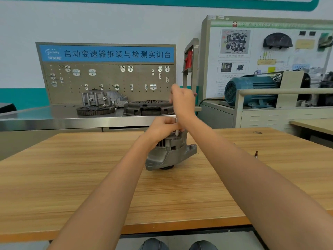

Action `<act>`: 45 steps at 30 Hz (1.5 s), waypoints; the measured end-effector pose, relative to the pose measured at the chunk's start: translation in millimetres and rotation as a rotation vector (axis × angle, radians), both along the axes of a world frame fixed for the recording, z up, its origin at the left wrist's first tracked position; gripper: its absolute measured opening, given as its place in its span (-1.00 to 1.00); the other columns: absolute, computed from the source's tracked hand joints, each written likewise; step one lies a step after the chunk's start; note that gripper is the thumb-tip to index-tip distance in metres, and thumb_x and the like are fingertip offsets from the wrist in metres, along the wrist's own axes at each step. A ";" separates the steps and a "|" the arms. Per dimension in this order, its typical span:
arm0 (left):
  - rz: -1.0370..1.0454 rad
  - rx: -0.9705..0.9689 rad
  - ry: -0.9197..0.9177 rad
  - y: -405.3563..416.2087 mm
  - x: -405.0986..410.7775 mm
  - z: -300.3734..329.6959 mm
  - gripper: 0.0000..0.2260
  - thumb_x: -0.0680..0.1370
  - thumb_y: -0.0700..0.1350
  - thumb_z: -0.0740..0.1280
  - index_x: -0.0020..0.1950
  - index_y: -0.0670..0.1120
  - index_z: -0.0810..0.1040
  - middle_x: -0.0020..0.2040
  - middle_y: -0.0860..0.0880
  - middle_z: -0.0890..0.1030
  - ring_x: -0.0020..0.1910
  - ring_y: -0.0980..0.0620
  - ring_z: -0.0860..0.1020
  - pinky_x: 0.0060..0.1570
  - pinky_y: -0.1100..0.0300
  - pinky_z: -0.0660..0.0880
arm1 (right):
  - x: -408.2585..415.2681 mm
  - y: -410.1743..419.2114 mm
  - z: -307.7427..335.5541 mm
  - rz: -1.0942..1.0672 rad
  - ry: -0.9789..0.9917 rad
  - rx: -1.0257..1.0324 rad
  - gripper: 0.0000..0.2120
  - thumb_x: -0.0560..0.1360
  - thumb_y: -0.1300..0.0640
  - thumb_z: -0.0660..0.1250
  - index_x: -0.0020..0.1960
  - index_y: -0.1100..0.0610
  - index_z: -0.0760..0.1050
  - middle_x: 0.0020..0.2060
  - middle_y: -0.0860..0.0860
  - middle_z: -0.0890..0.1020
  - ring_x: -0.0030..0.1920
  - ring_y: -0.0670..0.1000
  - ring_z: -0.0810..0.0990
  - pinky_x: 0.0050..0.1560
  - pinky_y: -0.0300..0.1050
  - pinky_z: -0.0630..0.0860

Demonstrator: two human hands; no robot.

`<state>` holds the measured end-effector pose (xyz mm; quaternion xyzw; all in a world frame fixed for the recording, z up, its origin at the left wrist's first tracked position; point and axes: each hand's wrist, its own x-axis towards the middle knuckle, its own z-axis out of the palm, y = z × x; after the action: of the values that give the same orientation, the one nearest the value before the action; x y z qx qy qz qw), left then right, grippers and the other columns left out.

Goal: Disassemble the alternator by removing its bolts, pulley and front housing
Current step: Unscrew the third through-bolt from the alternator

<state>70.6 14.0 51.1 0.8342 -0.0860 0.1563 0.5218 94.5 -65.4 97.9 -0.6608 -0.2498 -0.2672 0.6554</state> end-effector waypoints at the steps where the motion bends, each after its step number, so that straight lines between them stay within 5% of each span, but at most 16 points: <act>1: -0.027 0.014 0.019 1.1 -0.6 0.9 -0.88 0.53 -0.09 0.36 -0.06 -0.09 0.66 -0.22 0.18 0.67 -0.24 0.36 0.53 -0.18 0.42 0.36 | 0.2 -2.3 5.8 0.111 0.109 0.073 -0.50 0.51 0.19 0.14 -0.60 0.07 0.19 -0.64 -0.07 0.27 -0.52 -0.09 0.25 -0.27 -0.15 0.26; 6: -0.093 -0.036 0.028 6.4 -3.7 0.9 -0.85 0.55 -0.06 0.33 0.02 -0.03 0.66 -0.05 0.15 0.66 -0.42 0.39 0.47 -0.17 0.29 0.33 | 5.7 -8.8 12.7 0.430 0.281 0.236 -0.48 0.54 0.19 0.07 -0.60 0.08 0.16 -0.57 0.06 0.28 -0.44 0.00 0.34 0.37 0.13 0.26; 11: -0.035 -0.088 -0.022 5.7 -1.4 -2.7 -0.92 0.52 -0.10 0.37 -0.06 0.05 0.66 -0.23 0.27 0.64 -0.36 0.44 0.50 -0.15 0.37 0.40 | 1.8 2.8 10.1 0.334 0.268 0.240 -0.54 0.55 0.19 0.08 -0.54 0.14 0.23 -0.61 -0.01 0.36 -0.43 -0.02 0.38 0.18 0.09 0.44; 14: 0.012 -0.109 -0.078 3.3 -1.8 -5.7 -0.85 0.52 -0.26 0.34 -0.17 -0.05 0.63 -0.42 0.23 0.59 -0.42 0.36 0.50 -0.38 0.55 0.38 | -2.4 9.8 -2.1 0.009 -0.031 0.052 -0.62 0.52 0.18 0.10 -0.48 0.12 0.25 -0.51 0.00 0.32 -0.40 -0.03 0.31 -0.23 -0.08 0.34; 17: 0.118 -0.066 -0.088 4.0 0.2 -7.2 -0.75 0.52 -0.32 0.25 -0.30 -0.05 0.50 -0.48 0.12 0.53 -0.45 0.21 0.41 -0.53 0.47 0.33 | 1.2 13.0 -26.2 -0.744 -0.360 -0.485 -0.83 0.44 0.09 0.15 -0.20 0.16 0.45 -0.24 0.05 0.45 -0.15 0.05 0.40 0.10 -0.02 0.27; 19: 0.141 -0.044 -0.094 3.5 1.0 -6.1 -0.77 0.53 -0.30 0.26 -0.28 -0.05 0.49 -0.43 0.06 0.52 -0.43 0.20 0.41 -0.54 0.45 0.33 | 1.0 13.7 -29.3 -0.849 -0.358 -0.555 -0.77 0.44 0.07 0.15 -0.07 0.19 0.49 -0.15 0.08 0.46 -0.05 0.11 0.41 0.19 -0.01 0.19; 22: 0.102 -0.070 -0.094 1.7 0.8 -5.7 -0.77 0.51 -0.33 0.25 -0.30 -0.08 0.48 -0.55 0.13 0.51 -0.52 0.28 0.43 -0.55 0.46 0.31 | 2.3 11.9 -22.5 -0.623 -0.375 -0.347 -0.83 0.45 0.13 0.18 -0.28 0.17 0.42 -0.29 0.01 0.37 -0.16 0.06 0.36 0.13 -0.05 0.25; 25: 0.043 -0.080 -0.086 1.7 -1.4 -4.8 -0.75 0.52 -0.30 0.26 -0.29 -0.02 0.52 -0.53 0.21 0.54 -0.52 0.38 0.45 -0.51 0.52 0.31 | 1.5 10.5 -13.0 -0.270 -0.293 -0.119 -0.61 0.48 0.18 0.16 -0.49 0.06 0.17 -0.49 -0.07 0.26 -0.35 -0.03 0.28 -0.12 -0.09 0.28; 28: -0.060 -0.110 -0.043 4.3 -2.7 -3.0 -0.89 0.56 -0.13 0.31 -0.04 0.03 0.62 -0.21 0.29 0.62 -0.14 0.46 0.47 -0.28 0.48 0.38 | -1.5 8.5 -0.1 0.090 0.009 0.103 -0.57 0.51 0.24 0.14 -0.53 0.10 0.17 -0.58 -0.02 0.26 -0.49 -0.08 0.22 -0.33 -0.14 0.23; 30: -0.076 -0.104 -0.015 6.7 -1.2 -3.4 -0.84 0.55 -0.08 0.32 0.11 0.03 0.61 -0.10 0.29 0.56 -0.06 0.40 0.30 -0.13 0.33 0.37 | -0.8 4.5 7.9 0.224 0.193 0.182 -0.59 0.49 0.23 0.10 -0.52 0.13 0.18 -0.60 -0.01 0.30 -0.49 -0.06 0.27 -0.30 -0.20 0.28; 33: -0.085 -0.115 -0.010 8.5 3.3 -4.6 -0.85 0.54 -0.09 0.34 0.07 0.09 0.61 -0.22 0.26 0.66 -0.05 0.39 0.30 -0.13 0.35 0.39 | 1.2 1.2 10.8 0.291 0.276 0.256 -0.62 0.49 0.22 0.08 -0.50 0.12 0.17 -0.55 0.03 0.33 -0.43 -0.05 0.37 -0.20 -0.23 0.29; 36: -0.073 -0.130 -0.029 6.5 -1.3 -2.5 -0.88 0.53 -0.19 0.34 -0.06 0.02 0.61 -0.30 0.27 0.64 -0.14 0.38 0.52 -0.09 0.57 0.34 | -2.5 6.8 1.4 0.145 0.099 0.157 -0.62 0.50 0.24 0.13 -0.49 0.13 0.19 -0.52 0.01 0.31 -0.42 -0.04 0.30 -0.29 -0.15 0.27; 37: -0.040 -0.121 -0.046 7.0 -0.5 -3.3 -0.84 0.53 -0.24 0.33 -0.15 0.00 0.60 -0.38 0.23 0.63 -0.29 0.34 0.59 -0.27 0.57 0.41 | -2.7 8.7 -4.8 0.015 -0.040 0.021 -0.64 0.50 0.23 0.15 -0.46 0.13 0.22 -0.48 0.01 0.31 -0.38 -0.03 0.29 -0.27 -0.12 0.28; 38: 0.005 -0.111 -0.061 6.7 -0.8 -3.8 -0.79 0.52 -0.29 0.30 -0.23 -0.02 0.56 -0.44 0.18 0.60 -0.39 0.27 0.55 -0.44 0.48 0.30 | -1.4 9.4 -11.8 -0.187 -0.190 -0.170 -0.71 0.49 0.20 0.17 -0.40 0.13 0.28 -0.41 0.01 0.35 -0.32 -0.02 0.32 -0.17 -0.09 0.31; 41: 0.102 -0.070 -0.087 4.8 0.2 -4.4 -0.79 0.51 -0.32 0.27 -0.22 -0.03 0.52 -0.38 0.06 0.56 -0.34 0.16 0.47 -0.44 0.43 0.41 | 2.8 10.7 -26.0 -0.793 -0.366 -0.617 -0.81 0.45 0.07 0.16 -0.07 0.15 0.47 -0.14 0.06 0.47 -0.05 0.08 0.40 0.19 -0.02 0.23; 45: 0.125 -0.034 -0.108 3.9 1.9 -4.1 -0.81 0.53 -0.29 0.26 -0.21 -0.04 0.50 -0.33 0.04 0.55 -0.35 0.17 0.44 -0.45 0.43 0.38 | -1.4 15.0 -22.4 -0.689 -0.356 -0.474 -0.80 0.45 0.07 0.16 -0.17 0.18 0.47 -0.18 0.05 0.46 -0.06 0.08 0.39 0.25 -0.01 0.22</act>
<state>72.4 17.9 47.0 0.8194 -0.0591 0.2348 0.5196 93.1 -50.3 75.6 -0.7811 -0.1782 -0.5145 0.3056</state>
